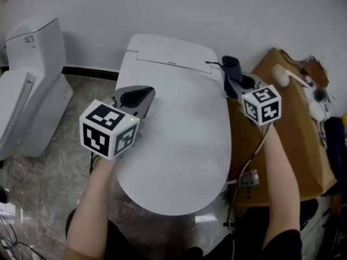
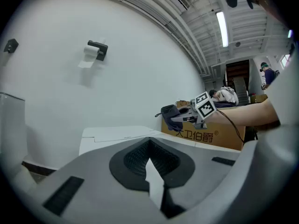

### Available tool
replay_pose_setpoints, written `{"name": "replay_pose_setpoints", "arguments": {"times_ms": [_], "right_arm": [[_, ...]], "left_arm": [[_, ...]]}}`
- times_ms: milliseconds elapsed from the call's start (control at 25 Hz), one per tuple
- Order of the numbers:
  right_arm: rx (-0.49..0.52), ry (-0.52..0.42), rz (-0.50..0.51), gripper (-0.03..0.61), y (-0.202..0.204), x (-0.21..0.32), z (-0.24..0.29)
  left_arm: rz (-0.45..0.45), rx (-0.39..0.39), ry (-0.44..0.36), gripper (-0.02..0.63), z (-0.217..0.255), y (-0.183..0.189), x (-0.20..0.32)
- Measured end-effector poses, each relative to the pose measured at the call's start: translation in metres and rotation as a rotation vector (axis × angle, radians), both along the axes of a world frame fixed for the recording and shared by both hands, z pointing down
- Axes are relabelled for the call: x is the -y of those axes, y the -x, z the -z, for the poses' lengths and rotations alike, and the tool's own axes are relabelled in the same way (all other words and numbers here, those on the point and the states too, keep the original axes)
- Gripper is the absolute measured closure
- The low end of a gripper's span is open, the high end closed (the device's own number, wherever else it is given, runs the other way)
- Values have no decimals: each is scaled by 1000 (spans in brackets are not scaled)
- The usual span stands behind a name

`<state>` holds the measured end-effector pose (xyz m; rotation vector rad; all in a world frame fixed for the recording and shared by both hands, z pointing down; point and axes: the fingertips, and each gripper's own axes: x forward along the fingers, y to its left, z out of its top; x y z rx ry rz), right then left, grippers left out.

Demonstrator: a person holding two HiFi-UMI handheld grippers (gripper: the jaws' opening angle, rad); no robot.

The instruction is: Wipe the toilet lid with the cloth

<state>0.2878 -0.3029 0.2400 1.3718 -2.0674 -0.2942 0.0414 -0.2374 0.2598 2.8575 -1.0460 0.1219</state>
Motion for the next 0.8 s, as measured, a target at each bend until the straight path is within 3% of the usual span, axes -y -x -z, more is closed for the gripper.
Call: {"name": "replay_pose_setpoints", "arguments": {"times_ms": [320,800], "right_arm": [[-268,71,7,514,-22,51,-32],[-421,180,112,514,-3,66,-62]], "left_arm": [[-16,17,17,600,-3,-3,3],[-20,18,17,600,-2,-5,4]]}}
